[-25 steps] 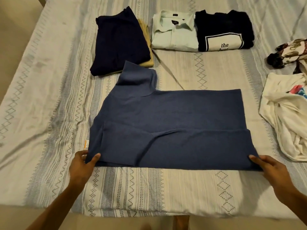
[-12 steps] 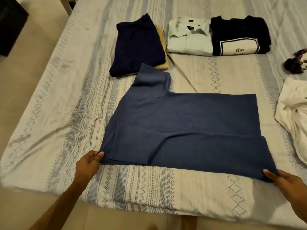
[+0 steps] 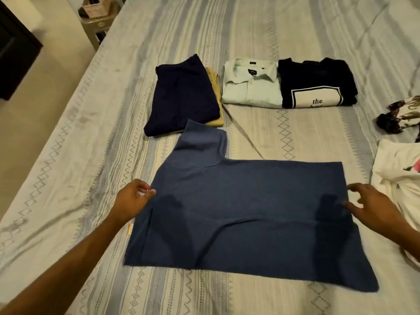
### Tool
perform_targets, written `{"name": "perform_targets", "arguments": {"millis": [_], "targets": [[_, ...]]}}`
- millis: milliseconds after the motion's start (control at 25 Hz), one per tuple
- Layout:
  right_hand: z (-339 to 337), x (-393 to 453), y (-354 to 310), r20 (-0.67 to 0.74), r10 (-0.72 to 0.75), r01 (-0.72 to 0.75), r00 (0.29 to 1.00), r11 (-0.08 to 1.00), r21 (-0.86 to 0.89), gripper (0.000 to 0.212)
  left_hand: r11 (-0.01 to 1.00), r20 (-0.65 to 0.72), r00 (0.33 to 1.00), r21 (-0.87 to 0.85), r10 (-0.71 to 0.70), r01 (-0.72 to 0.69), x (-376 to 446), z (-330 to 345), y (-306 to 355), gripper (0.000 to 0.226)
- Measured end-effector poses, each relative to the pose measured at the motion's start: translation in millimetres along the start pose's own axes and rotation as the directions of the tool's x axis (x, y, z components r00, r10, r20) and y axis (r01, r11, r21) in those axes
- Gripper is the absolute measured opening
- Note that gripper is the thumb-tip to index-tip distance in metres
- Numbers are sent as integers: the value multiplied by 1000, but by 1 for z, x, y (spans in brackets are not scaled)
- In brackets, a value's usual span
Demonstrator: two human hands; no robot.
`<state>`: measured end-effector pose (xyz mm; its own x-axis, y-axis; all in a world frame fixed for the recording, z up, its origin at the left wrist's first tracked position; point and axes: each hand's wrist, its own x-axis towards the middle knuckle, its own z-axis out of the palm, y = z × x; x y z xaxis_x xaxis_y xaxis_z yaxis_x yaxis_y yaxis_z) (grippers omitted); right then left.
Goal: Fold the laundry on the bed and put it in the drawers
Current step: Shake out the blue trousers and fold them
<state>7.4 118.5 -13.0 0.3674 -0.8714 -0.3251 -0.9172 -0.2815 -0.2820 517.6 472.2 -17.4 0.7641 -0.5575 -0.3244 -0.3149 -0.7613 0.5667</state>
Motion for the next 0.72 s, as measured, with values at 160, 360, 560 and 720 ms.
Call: {"name": "perform_targets", "arguments": {"millis": [160,360,560,720], "targets": [[11,86,-23,102,-98,111,990,985,-134,66,986,149,987,149,57,-79,92,17,22,46],[32,156,-39,178,-146,183,973,960,-211,61,998,186,982,63,-24,13,172,45,28,72],[21,170,-53,265,-89,176,960,929,-325,22,991,406,914,125,-3,-52,196,39,35,57],[5,148,-62,243,-105,219,964,829,-514,4,947,407,902,207,146,-246,187,22,40,56]]}}
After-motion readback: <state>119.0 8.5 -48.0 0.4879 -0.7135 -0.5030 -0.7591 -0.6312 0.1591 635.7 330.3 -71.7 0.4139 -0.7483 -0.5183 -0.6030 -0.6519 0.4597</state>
